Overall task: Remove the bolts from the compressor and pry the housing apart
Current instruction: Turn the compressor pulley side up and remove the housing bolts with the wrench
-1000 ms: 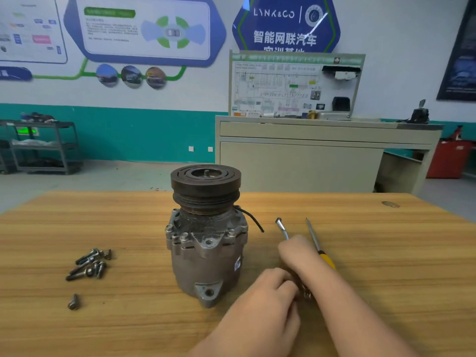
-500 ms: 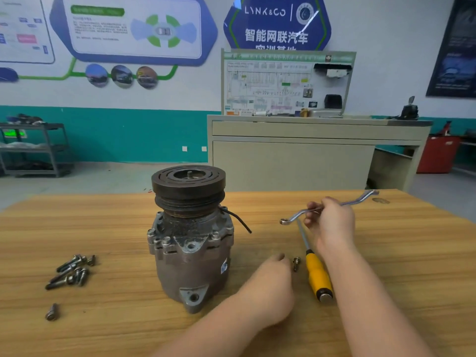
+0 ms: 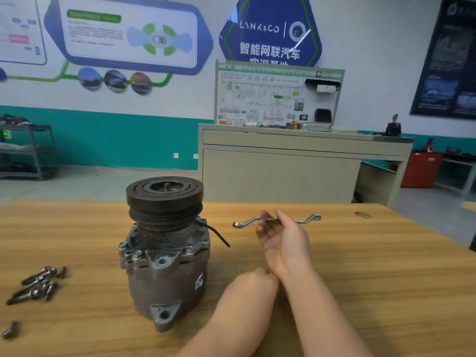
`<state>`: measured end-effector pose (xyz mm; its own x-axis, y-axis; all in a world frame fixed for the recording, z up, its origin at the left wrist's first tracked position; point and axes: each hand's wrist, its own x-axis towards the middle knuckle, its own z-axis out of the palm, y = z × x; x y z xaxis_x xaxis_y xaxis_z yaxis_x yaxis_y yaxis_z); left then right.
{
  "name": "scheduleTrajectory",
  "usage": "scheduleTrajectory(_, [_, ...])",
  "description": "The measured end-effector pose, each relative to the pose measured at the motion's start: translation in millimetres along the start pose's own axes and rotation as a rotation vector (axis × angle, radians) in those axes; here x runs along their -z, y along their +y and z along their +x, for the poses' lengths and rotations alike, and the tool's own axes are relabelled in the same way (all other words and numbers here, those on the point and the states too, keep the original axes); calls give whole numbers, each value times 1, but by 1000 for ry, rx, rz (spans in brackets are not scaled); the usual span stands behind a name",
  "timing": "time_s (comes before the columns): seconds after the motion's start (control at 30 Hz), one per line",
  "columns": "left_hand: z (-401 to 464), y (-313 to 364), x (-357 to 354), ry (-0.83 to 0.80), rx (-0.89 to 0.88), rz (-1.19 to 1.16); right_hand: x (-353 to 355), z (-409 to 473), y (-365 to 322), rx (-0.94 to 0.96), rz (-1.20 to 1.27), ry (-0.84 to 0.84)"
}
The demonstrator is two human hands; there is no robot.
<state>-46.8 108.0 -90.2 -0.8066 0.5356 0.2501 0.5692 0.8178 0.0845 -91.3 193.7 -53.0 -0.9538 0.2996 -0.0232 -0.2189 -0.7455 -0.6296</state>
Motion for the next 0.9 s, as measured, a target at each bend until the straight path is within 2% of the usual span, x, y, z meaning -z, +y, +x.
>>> scheduleTrajectory(0.07, [-37,-7,13,415,-86,-146,-4,-7,6,1,-55,-38])
scheduleTrajectory(0.17, [-96,-30,28,892,-135,-347,-10,-18,15,88,-172,-77])
scheduleTrajectory(0.23, [-122,-63,38,1177,7,-290,-14,-26,19,159,-245,-89])
scheduleTrajectory(0.27, [-127,-83,42,1264,165,-274,-16,-30,21,183,-262,-108])
scheduleTrajectory(0.3, [-127,-103,51,1275,359,-342,-17,-34,23,200,-266,-129])
scheduleTrajectory(0.37, [-123,-144,63,1090,684,-489,-20,-41,29,202,-271,-167])
scheduleTrajectory(0.43, [-123,-180,66,818,844,-422,-22,-47,34,210,-280,-183])
scheduleTrajectory(0.5, [-121,-204,65,642,888,-361,-24,-50,38,267,-263,-162])
scheduleTrajectory(0.63, [-120,-234,52,414,909,-190,-25,-52,36,555,-293,-42])
scheduleTrajectory(0.77, [-121,-250,34,366,871,-64,-26,-59,35,826,-419,-46])
scheduleTrajectory(0.9, [-123,-257,28,306,870,109,-24,-65,43,1083,-576,-195])
